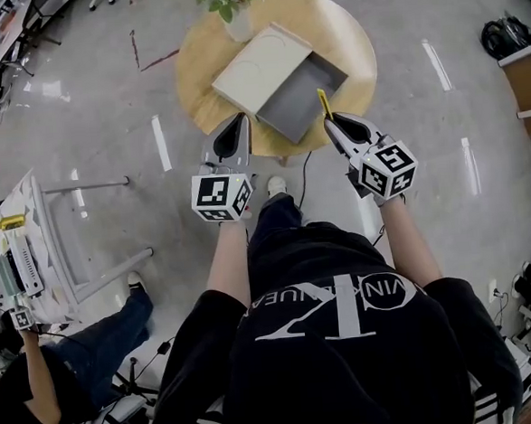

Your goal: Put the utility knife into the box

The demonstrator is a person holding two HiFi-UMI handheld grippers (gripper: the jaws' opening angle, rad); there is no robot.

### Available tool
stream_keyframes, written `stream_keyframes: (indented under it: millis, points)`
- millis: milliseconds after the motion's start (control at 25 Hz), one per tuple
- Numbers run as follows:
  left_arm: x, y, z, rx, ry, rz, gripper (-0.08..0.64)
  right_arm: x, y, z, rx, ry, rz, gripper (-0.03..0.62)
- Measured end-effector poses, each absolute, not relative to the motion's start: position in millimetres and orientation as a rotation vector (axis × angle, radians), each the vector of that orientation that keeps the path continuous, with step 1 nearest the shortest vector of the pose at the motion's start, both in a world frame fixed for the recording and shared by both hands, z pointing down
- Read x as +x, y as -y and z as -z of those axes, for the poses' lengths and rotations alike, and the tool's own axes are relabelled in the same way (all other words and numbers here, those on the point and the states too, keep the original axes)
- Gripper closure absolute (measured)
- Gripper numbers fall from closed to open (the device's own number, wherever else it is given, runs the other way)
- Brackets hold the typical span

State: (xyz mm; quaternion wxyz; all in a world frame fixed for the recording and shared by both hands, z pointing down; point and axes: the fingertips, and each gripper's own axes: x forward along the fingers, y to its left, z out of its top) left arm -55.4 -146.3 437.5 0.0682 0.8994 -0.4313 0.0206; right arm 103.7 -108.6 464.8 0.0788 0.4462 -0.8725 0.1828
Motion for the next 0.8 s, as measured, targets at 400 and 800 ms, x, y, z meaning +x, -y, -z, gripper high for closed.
stream_keyframes:
  millis: [400, 800]
  points:
    - [-53, 211, -443, 2.719, 1.204, -0.041, 0.549, 85, 154, -487, 1.201, 2.477, -0.554, 0.537]
    - [-63, 235, -470, 2.621, 1.223, -0.051, 0.549, 61, 159, -520, 0.763, 2.290, -0.309, 0.537]
